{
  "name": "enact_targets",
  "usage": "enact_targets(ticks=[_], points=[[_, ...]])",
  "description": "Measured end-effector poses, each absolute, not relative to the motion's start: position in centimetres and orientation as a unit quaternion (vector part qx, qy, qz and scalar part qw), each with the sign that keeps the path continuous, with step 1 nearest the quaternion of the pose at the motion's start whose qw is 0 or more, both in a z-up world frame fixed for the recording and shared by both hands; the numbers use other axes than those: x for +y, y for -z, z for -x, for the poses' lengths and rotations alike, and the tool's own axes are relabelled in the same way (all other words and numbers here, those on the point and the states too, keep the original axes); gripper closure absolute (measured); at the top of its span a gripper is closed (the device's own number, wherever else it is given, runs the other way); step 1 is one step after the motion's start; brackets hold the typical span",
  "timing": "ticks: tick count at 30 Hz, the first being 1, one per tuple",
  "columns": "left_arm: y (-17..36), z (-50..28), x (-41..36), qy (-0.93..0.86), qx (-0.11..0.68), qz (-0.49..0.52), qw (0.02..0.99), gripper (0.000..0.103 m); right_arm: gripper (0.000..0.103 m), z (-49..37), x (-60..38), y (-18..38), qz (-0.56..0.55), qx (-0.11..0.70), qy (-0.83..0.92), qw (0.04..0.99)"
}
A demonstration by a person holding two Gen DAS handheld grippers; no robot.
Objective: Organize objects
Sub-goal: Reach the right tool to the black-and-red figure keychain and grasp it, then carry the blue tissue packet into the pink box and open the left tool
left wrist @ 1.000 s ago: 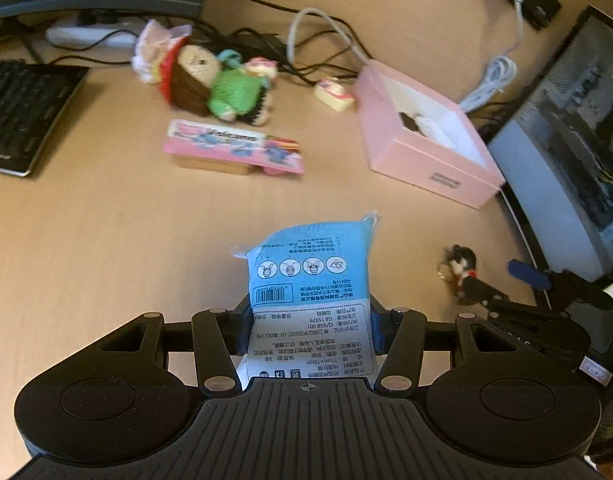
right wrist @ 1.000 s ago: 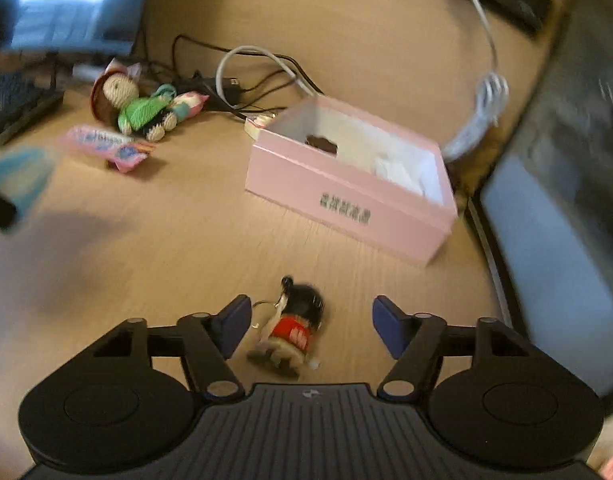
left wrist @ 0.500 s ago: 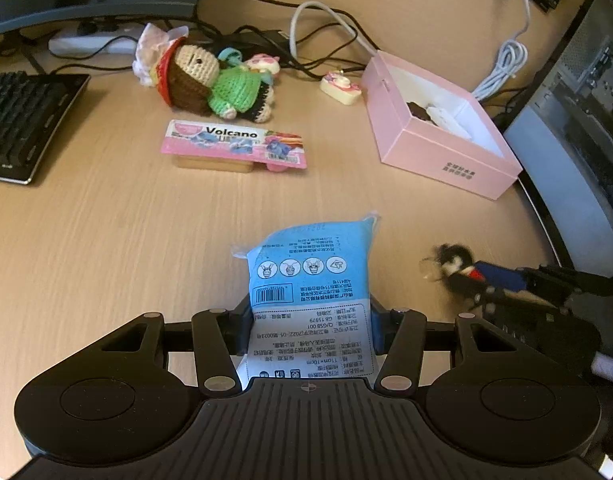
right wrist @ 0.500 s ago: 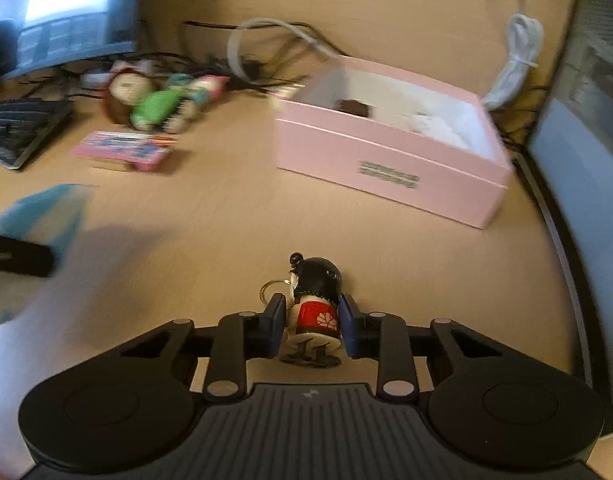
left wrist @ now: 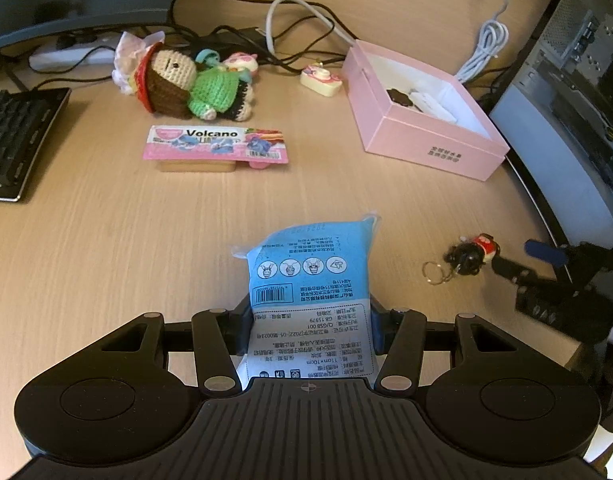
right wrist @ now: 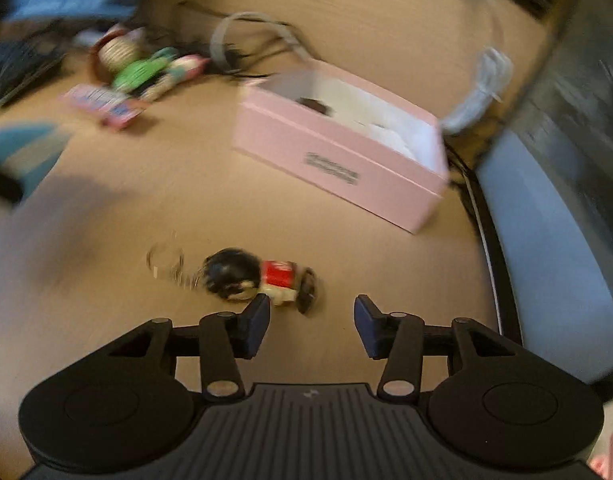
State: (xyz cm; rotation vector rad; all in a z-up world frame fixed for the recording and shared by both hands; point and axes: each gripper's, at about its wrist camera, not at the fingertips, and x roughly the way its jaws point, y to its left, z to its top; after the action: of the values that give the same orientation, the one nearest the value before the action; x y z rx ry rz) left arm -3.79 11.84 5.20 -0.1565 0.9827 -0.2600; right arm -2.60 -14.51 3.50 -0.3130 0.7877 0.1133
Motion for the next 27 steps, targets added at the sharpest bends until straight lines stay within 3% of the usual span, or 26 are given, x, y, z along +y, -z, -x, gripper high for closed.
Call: enact_targets(ticks=[2, 7, 12, 19, 24, 25, 26, 27], points=[[-5.1, 3.8, 11.9, 0.125, 0.472, 0.074, 0.869, 0.047, 0.042, 2.5, -15.0, -3.9, 0.124, 0.382, -0.054, 0.914], [-5.0, 4.1, 12.4, 0.124, 0.476, 0.074, 0.867, 0.047, 0.032, 2.8, -14.2, -3.0, 0.086, 0.400, -0.072, 0.910], [-5.0, 4.3, 13.5, 0.108, 0.476, 0.084, 0.869, 0.047, 0.031, 2.6, -13.5, -3.0, 0.066, 0.396, -0.079, 0.913], [-4.9, 4.9, 14.1, 0.101, 0.476, 0.086, 0.869, 0.047, 0.018, 1.0, -13.3, -2.8, 0.060, 0.391, -0.095, 0.914], [-5.4, 5.6, 13.0, 0.122, 0.462, 0.057, 0.877, 0.047, 0.020, -0.3, -13.1, -1.6, 0.066, 0.402, -0.095, 0.909], [-5.5, 5.6, 12.6, 0.128, 0.459, 0.052, 0.878, 0.047, 0.033, -0.4, -13.4, -1.6, 0.056, 0.407, -0.095, 0.907], [-5.5, 5.6, 12.2, 0.134, 0.457, 0.049, 0.878, 0.047, 0.040, -0.5, -13.7, -1.6, 0.044, 0.416, -0.101, 0.903], [-5.6, 5.4, 11.8, 0.140, 0.457, 0.047, 0.877, 0.047, 0.040, -0.5, -14.1, -1.8, 0.034, 0.419, -0.105, 0.901]])
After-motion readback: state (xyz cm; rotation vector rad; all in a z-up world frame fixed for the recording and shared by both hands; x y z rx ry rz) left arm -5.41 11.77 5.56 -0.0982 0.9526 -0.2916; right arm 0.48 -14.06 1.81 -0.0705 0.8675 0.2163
